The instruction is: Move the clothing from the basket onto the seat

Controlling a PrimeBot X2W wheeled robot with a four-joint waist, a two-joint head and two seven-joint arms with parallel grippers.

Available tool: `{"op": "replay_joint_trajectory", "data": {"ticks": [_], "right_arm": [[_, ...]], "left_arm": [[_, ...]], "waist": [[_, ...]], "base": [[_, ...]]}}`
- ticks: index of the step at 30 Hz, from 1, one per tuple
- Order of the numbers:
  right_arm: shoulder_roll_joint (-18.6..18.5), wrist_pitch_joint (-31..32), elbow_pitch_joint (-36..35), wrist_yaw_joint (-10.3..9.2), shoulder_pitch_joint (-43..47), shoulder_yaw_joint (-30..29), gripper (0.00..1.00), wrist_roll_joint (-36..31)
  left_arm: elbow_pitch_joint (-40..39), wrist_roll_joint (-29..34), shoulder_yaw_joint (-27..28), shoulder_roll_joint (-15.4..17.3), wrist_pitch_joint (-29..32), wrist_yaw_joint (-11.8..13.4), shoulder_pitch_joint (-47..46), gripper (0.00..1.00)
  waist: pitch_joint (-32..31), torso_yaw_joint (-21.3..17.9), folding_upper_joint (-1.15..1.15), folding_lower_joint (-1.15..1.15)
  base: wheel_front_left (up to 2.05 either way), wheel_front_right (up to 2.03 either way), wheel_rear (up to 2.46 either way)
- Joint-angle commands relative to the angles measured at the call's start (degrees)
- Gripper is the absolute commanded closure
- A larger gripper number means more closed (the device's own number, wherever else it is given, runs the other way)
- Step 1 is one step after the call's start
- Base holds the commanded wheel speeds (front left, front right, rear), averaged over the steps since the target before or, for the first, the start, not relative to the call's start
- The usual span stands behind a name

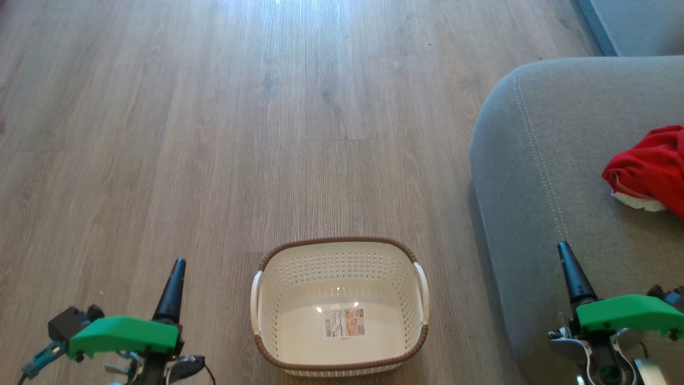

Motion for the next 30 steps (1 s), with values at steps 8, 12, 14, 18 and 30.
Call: {"op": "replay_joint_trajectory", "data": {"ticks": [8, 12, 14, 18, 30], "right_arm": [[0.22, 1.68, -2.26, 0.00, -3.15, -0.02, 1.00, 5.70], [0.31, 2.35, -2.34, 0.00, -3.32, -0.31, 1.00, 8.12], [0.35, 2.69, -2.38, 0.00, -3.41, -0.46, 1.00, 9.32], [0.44, 3.36, -2.47, 0.00, -3.58, -0.75, 1.00, 11.73], [0.71, 5.36, -2.72, 0.00, -4.11, -1.62, 1.00, 18.98]], "left_arm": [[-1.78, -5.59, 2.90, 0.37, 1.60, -1.05, -3.38, 1.00], [-1.78, -7.99, 3.36, 0.38, 2.27, -1.36, -3.59, 1.00], [-1.79, -9.19, 3.59, 0.38, 2.61, -1.51, -3.69, 1.00], [-1.79, -11.58, 4.04, 0.39, 3.29, -1.82, -3.90, 1.00], [-1.79, -18.77, 5.41, 0.41, 5.31, -2.75, -4.53, 1.00]], "waist": [[0.09, -0.15, 0.00, 0.00], [0.14, -0.23, 0.00, 0.00], [0.16, -0.27, 0.00, 0.00], [0.21, -0.35, 0.00, 0.00], [0.35, -0.58, 0.00, 0.00]], "base": [[0.00, 0.00, 0.00], [0.00, 0.00, 0.00], [0.00, 0.00, 0.00], [0.00, 0.00, 0.00], [0.00, 0.00, 0.00]]}}
